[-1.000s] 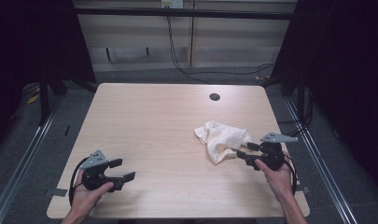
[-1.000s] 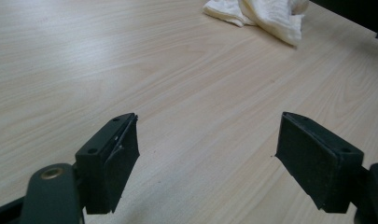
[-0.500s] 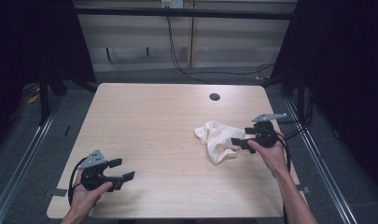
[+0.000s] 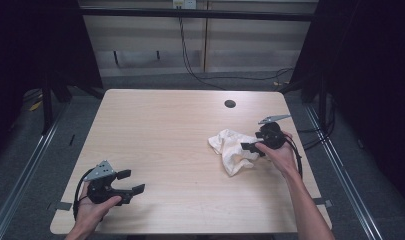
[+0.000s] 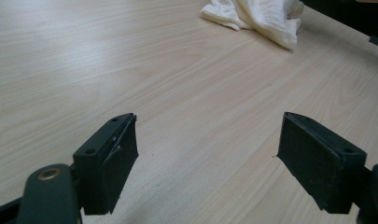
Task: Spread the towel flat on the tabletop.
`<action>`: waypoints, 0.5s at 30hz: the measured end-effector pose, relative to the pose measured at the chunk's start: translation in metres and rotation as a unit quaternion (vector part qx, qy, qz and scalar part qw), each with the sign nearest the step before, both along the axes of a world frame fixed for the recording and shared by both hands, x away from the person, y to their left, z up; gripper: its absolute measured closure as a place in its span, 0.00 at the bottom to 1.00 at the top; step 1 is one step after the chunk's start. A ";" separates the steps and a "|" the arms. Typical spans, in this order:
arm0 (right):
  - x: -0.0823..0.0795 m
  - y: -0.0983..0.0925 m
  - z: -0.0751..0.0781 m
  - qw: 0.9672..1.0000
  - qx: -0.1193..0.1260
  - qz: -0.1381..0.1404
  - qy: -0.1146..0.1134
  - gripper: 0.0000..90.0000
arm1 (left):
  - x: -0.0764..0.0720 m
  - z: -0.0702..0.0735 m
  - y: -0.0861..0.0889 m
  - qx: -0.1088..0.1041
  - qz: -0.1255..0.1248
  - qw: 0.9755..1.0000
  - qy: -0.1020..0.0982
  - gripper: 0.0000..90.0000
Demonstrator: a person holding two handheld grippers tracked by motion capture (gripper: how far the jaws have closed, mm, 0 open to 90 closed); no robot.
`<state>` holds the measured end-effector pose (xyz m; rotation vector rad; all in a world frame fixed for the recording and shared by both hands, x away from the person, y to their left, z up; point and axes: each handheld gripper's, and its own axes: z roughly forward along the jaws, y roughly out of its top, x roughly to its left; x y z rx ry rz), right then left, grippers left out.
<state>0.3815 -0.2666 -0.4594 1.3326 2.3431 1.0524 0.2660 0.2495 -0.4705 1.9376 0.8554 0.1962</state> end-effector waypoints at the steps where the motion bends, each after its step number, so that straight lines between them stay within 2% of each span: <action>1: 0.002 0.000 -0.003 1.000 0.004 0.004 0.005 0.17 | 0.000 0.000 0.000 0.001 -0.001 1.000 0.000 0.22; 7: 0.007 0.005 -0.019 1.000 -0.006 0.010 0.021 0.18 | 0.000 -0.001 -0.001 0.001 -0.002 1.000 0.004 0.22; 12: 0.009 0.013 -0.033 0.998 -0.023 0.020 0.046 0.26 | 0.000 -0.001 -0.002 0.010 -0.011 1.000 0.003 0.25; 15: 0.005 0.016 -0.036 0.998 -0.041 0.010 0.038 0.32 | 0.000 -0.002 -0.002 0.013 -0.011 1.000 0.004 0.24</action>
